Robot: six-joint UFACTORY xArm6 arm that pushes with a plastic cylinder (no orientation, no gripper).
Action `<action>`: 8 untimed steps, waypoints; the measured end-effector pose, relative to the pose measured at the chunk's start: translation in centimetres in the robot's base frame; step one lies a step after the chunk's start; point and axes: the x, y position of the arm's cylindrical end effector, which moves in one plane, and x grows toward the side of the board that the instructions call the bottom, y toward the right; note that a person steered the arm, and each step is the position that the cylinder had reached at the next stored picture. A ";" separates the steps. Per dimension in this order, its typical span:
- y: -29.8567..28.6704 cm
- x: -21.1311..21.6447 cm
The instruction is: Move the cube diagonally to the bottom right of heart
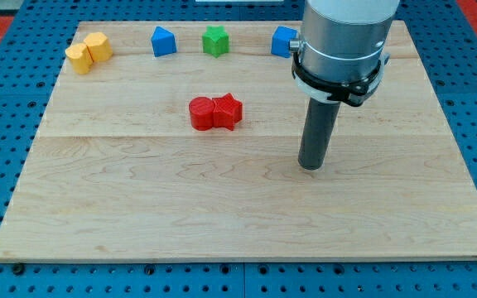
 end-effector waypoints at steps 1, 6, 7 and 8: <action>0.0 -0.4; 3.3 -21.0; 1.8 -24.6; 1.5 -27.5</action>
